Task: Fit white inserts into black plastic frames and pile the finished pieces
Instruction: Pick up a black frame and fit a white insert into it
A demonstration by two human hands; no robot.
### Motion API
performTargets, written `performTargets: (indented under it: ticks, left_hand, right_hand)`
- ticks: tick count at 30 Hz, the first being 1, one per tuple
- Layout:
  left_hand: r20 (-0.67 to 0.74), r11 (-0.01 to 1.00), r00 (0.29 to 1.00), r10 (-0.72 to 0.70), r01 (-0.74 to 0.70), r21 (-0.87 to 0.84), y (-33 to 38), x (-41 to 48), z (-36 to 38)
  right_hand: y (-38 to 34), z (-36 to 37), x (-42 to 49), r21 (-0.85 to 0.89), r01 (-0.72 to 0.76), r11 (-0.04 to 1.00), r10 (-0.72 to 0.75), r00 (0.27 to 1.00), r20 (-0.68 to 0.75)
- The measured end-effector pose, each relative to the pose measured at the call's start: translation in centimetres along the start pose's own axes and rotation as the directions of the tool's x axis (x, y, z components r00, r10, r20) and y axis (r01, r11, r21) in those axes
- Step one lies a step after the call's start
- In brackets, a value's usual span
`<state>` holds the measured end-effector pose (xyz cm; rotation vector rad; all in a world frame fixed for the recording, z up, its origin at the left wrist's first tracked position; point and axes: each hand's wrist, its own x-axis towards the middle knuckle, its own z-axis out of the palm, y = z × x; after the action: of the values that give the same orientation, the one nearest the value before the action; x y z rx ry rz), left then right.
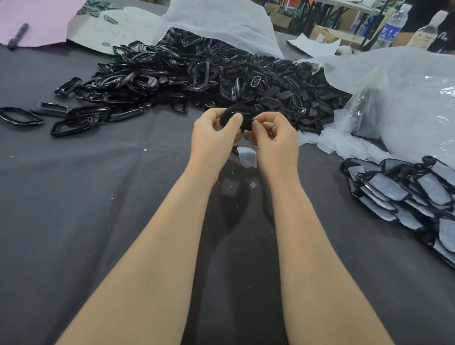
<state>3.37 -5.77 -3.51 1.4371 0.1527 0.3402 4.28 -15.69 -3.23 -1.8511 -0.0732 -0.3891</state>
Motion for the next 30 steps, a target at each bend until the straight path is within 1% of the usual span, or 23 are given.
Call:
performTargets:
  ticks: [3, 5, 8, 10, 11, 14, 16, 18, 20, 22, 25, 28, 30]
  left_hand:
    - [0.022, 0.988, 0.998, 0.058, -0.060, 0.141, -0.15, 0.06, 0.01]
    - [0.040, 0.984, 0.997, 0.068, -0.073, 0.161, -0.13, 0.09, 0.01]
    - [0.042, 0.987, 0.998, 0.054, -0.060, 0.147, -0.20, 0.15, 0.06]
    - [0.037, 0.990, 0.999, 0.038, -0.043, 0.135, -0.25, 0.17, 0.05]
    - [0.037, 0.990, 0.999, 0.033, -0.038, 0.133, -0.26, 0.17, 0.02]
    - [0.043, 0.989, 0.999, 0.033, -0.039, 0.145, -0.28, 0.04, 0.00]
    - [0.051, 0.977, 0.997, 0.055, -0.064, 0.206, -0.28, -0.05, -0.01]
    - [0.062, 0.972, 0.996, 0.062, -0.075, 0.224, -0.28, -0.10, -0.06]
    - [0.070, 0.980, 0.996, 0.047, -0.060, 0.188, -0.19, -0.09, -0.13]
    - [0.073, 0.980, 0.996, 0.040, -0.054, 0.194, -0.07, -0.11, -0.18]
    - [0.077, 0.967, 0.996, 0.052, -0.069, 0.247, -0.05, -0.12, -0.22]
    - [0.081, 0.948, 0.994, 0.079, -0.100, 0.303, -0.01, 0.04, -0.42]
    - [0.059, 0.950, 0.994, 0.092, -0.105, 0.293, 0.10, 0.20, -0.64]
  right_hand:
    - [0.15, -0.01, 0.02, -0.041, 0.025, 0.999, -0.027, 0.999, -0.035]
    - [0.21, 0.10, -0.05, -0.010, 0.020, 1.000, -0.021, 0.997, -0.076]
    - [0.23, 0.19, 0.04, 0.107, -0.062, 0.992, 0.074, 0.991, -0.114]
    - [0.24, 0.12, 0.27, 0.211, -0.140, 0.967, 0.162, 0.983, -0.088]
    - [0.27, 0.08, 0.36, 0.228, -0.164, 0.960, 0.184, 0.981, -0.066]
    - [0.31, 0.00, 0.35, 0.158, -0.157, 0.975, 0.167, 0.985, -0.049]
    - [0.28, -0.06, 0.24, 0.124, -0.131, 0.983, 0.140, 0.988, -0.060]
    - [0.26, -0.20, 0.20, 0.160, -0.138, 0.977, 0.146, 0.988, -0.042]
    - [0.25, -0.29, 0.16, 0.211, -0.149, 0.966, 0.154, 0.988, -0.011]
    - [0.36, -0.27, 0.21, 0.148, -0.116, 0.982, 0.121, 0.992, -0.027]
    - [0.29, -0.19, 0.17, 0.051, -0.058, 0.997, 0.062, 0.995, -0.081]
    - [0.22, -0.15, 0.08, 0.018, -0.040, 0.999, 0.042, 0.993, -0.107]
    - [-0.10, -0.16, -0.08, 0.043, -0.039, 0.998, 0.043, 0.994, -0.096]
